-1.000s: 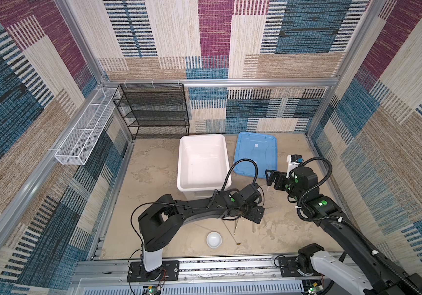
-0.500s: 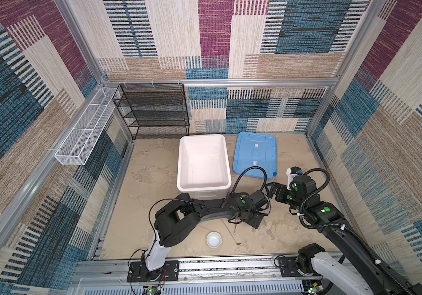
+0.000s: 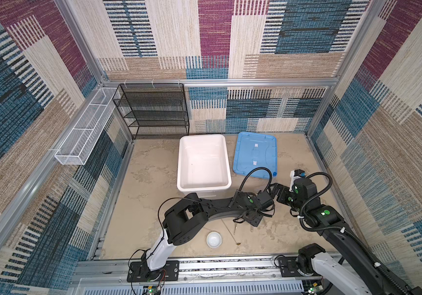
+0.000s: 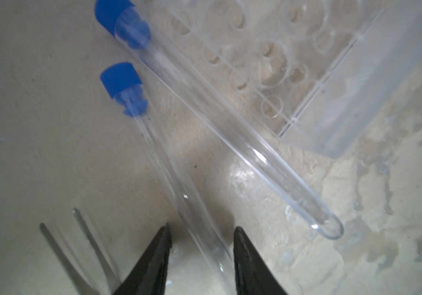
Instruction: Organize the chemistry lab equipment
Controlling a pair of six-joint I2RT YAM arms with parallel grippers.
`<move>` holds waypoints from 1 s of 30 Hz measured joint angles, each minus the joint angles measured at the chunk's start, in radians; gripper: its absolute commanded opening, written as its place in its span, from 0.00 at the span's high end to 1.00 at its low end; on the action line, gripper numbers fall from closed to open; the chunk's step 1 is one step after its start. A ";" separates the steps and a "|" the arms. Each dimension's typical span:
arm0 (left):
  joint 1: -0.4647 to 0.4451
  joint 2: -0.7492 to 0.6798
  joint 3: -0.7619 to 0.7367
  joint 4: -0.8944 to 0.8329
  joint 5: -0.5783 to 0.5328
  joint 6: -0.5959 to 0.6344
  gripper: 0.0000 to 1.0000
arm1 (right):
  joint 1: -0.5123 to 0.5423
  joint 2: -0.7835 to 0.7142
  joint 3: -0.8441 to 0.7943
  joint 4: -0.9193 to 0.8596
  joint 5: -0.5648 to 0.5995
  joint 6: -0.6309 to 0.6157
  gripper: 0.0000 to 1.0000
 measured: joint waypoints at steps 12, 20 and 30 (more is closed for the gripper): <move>-0.002 -0.016 -0.032 -0.013 -0.067 -0.032 0.72 | 0.002 0.013 -0.007 0.013 -0.044 -0.001 0.01; 0.011 -0.024 -0.044 -0.004 -0.056 -0.039 0.78 | 0.002 0.006 -0.014 0.017 -0.053 -0.002 0.01; 0.028 -0.068 -0.114 0.049 -0.054 -0.043 0.78 | 0.004 0.008 -0.019 0.016 -0.106 -0.016 0.01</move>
